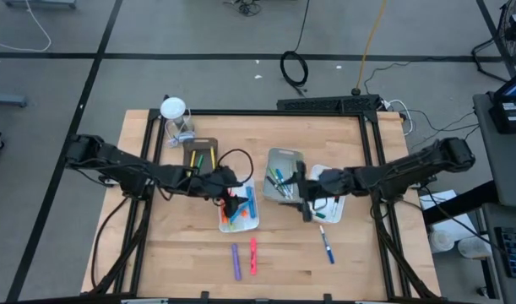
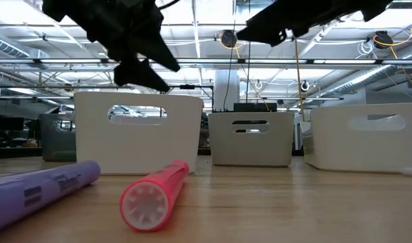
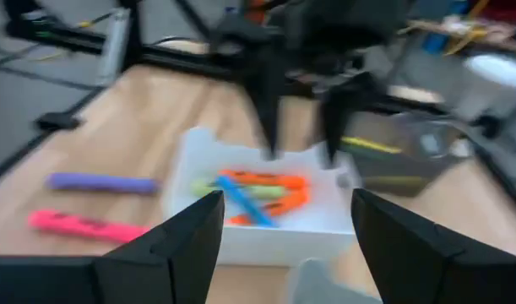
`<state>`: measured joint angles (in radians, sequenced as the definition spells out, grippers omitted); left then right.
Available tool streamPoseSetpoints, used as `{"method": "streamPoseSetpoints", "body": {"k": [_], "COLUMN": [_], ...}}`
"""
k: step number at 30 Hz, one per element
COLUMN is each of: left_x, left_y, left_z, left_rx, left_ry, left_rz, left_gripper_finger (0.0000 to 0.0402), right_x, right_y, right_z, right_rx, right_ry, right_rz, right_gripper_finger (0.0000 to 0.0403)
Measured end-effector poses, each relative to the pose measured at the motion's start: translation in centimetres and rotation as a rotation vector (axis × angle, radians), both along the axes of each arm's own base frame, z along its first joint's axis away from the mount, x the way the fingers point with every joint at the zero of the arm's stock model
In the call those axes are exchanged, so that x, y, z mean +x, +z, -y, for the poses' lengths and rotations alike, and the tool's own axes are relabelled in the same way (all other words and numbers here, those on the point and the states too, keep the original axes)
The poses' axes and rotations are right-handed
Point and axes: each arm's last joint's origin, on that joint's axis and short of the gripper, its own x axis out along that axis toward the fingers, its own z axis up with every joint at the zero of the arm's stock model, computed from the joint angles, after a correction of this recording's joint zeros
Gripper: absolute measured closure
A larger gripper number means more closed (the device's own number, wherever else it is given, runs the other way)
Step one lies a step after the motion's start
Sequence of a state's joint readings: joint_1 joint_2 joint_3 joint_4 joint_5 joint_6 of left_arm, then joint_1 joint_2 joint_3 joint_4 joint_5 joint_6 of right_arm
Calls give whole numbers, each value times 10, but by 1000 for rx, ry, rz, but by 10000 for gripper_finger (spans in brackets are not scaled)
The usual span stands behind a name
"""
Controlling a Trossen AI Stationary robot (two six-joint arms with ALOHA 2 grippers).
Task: Pick & Place Markers
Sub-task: Put the blue dry erase marker into the gray bin
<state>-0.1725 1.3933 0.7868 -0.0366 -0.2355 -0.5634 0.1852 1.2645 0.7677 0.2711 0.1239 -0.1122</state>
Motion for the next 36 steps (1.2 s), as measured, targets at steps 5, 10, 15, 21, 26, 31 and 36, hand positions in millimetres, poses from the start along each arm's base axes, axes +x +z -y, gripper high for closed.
{"method": "streamPoseSetpoints", "body": {"k": [5, 10, 15, 21, 26, 31, 36], "left_x": [6, 13, 19, 20, 18, 16, 16], "left_y": [9, 19, 34, 45, 48, 47, 47], "left_z": [-5, -10, -15, -6, 6, 17, 20], "left_rx": [100, 221, 289, 289, 293, 299, 295], "left_ry": [-50, -134, -230, -436, -530, -573, -585], "left_rz": [95, 200, 357, 506, 548, 552, 557], "left_gripper_finger": [89, 87, 96, 105, 107, 109, 117], "right_x": [-10, -15, -2, -4, -16, -29, -45], "right_y": [1, 20, 25, -14, -39, -56, -87], "right_z": [-31, -78, -124, -151, -157, -158, -160], "right_rx": [8, -37, 68, 245, 289, 352, 433], "right_ry": [22, -90, -249, -560, -741, -838, -895], "right_rz": [-185, -422, -715, -1230, -1237, -1187, -1152], "right_gripper_finger": [159, 159, 160, 175, 187, 192, 193]}}
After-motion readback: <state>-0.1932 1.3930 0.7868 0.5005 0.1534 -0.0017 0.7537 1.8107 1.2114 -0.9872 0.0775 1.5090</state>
